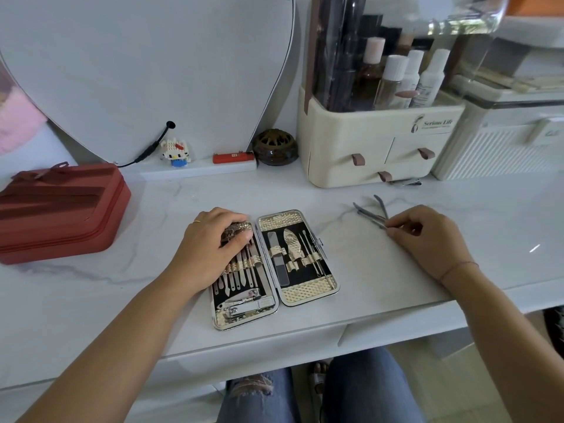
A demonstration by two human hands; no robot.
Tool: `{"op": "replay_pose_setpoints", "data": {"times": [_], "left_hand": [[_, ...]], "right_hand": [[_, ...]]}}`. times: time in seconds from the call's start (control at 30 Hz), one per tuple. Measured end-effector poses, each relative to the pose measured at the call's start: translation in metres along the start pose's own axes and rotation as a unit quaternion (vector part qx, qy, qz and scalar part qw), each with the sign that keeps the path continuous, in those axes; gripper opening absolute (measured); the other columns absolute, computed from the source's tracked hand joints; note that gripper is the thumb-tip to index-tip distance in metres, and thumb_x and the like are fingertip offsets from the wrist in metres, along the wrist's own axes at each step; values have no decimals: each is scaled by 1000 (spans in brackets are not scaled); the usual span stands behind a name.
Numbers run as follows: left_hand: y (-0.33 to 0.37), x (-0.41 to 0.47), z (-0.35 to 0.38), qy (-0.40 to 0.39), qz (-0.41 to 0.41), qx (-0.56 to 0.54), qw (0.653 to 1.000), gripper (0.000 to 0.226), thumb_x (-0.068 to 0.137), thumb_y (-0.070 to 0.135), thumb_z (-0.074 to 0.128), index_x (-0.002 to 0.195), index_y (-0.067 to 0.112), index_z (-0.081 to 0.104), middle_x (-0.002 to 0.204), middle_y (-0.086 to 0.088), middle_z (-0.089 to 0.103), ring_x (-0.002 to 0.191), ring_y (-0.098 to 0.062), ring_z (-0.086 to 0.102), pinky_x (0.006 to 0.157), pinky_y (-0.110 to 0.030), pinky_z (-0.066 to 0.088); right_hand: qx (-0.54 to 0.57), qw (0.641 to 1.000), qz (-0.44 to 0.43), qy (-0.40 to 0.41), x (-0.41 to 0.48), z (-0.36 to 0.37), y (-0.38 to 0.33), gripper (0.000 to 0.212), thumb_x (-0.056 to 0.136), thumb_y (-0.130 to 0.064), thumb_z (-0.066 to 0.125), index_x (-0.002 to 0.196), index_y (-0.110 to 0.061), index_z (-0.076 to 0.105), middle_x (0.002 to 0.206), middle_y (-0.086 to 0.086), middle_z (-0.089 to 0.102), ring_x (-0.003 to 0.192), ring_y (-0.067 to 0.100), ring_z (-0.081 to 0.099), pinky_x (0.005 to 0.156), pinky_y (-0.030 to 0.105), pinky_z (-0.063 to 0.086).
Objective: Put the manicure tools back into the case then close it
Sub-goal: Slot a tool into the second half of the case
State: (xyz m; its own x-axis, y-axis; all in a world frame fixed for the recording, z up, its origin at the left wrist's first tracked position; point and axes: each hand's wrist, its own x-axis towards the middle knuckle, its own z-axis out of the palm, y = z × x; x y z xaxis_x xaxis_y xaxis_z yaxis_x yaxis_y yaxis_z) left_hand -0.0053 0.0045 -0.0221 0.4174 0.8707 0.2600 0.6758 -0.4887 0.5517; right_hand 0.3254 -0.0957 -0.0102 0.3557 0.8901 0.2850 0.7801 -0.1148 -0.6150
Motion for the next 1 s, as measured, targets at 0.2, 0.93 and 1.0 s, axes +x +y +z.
{"op": "replay_pose_setpoints", "data": {"times": [0.2, 0.93, 1.0], "left_hand": [[0, -1, 0, 2, -1, -8, 1000, 32, 91, 41, 53, 120, 28, 60, 118, 9, 57, 116, -14, 44, 101, -39, 36], [0, 0, 0, -3, -1, -2, 1000, 32, 91, 41, 53, 120, 29, 59, 117, 10, 56, 116, -14, 44, 101, -40, 36], [1, 0, -1, -2, -3, -3, 1000, 31, 91, 40, 53, 119, 29, 60, 117, 11, 56, 115, -13, 44, 101, -39, 36]], "right_hand": [[26, 999, -24, -1, 4, 16, -16, 3, 78, -17, 70, 77, -18, 68, 79, -4, 60, 70, 6, 53, 65, 7, 38], [-114, 993, -38, 3, 58, 0, 34, 34, 80, -16, 67, 114, -12, 62, 103, 9, 57, 102, 30, 52, 94, 38, 39], [-101, 995, -13, 14, 62, 2, 33, 34, 79, -19, 68, 111, -11, 62, 92, 3, 57, 92, 26, 53, 85, 33, 40]]}}
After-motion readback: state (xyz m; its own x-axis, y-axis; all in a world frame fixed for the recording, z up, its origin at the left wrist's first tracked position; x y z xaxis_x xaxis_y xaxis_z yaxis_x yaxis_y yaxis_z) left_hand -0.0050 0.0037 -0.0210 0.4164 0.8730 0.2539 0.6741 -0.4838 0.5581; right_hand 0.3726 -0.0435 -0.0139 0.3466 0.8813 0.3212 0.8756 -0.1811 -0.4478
